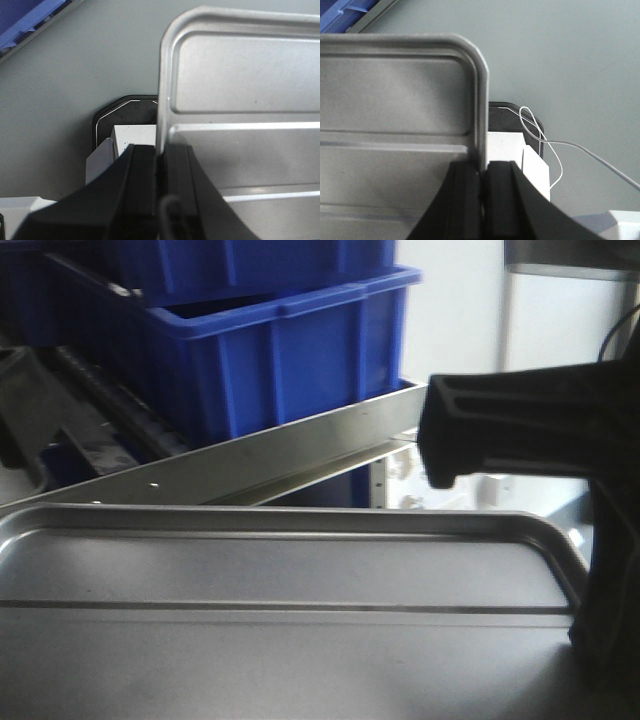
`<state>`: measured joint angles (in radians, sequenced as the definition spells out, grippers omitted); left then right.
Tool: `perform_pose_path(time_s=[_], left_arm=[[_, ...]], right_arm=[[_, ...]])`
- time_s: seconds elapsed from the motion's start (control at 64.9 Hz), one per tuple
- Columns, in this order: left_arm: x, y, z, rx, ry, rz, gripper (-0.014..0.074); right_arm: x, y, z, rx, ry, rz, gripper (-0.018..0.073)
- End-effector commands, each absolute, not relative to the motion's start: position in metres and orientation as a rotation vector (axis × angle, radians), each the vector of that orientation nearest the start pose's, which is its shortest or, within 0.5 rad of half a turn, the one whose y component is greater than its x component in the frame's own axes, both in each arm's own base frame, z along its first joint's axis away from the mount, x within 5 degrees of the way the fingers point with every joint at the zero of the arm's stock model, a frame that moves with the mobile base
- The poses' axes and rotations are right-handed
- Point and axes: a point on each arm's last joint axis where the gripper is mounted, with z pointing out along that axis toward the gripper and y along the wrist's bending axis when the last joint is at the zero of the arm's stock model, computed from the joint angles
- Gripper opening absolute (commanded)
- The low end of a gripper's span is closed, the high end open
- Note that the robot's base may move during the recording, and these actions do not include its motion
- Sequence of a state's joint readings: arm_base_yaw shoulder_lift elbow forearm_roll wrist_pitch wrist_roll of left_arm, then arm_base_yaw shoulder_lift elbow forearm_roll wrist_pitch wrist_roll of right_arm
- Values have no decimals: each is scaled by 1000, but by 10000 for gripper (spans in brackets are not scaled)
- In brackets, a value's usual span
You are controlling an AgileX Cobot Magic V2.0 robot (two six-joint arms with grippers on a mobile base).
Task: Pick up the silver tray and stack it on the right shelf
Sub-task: 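Carry the tray with both grippers as the base drives to the other shelf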
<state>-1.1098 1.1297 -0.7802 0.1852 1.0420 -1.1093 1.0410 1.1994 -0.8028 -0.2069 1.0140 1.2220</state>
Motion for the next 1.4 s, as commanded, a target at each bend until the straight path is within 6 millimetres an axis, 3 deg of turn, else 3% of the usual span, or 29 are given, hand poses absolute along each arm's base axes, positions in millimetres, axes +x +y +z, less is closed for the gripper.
perform_pose_path(time_s=[0.0, 1.387], left_arm=[[92, -131, 270, 91, 2896, 170, -99], [92, -131, 270, 91, 2896, 170, -99]], right_arm=[[111, 136, 264, 153, 2884, -196, 57], [111, 136, 264, 154, 2886, -201, 57]])
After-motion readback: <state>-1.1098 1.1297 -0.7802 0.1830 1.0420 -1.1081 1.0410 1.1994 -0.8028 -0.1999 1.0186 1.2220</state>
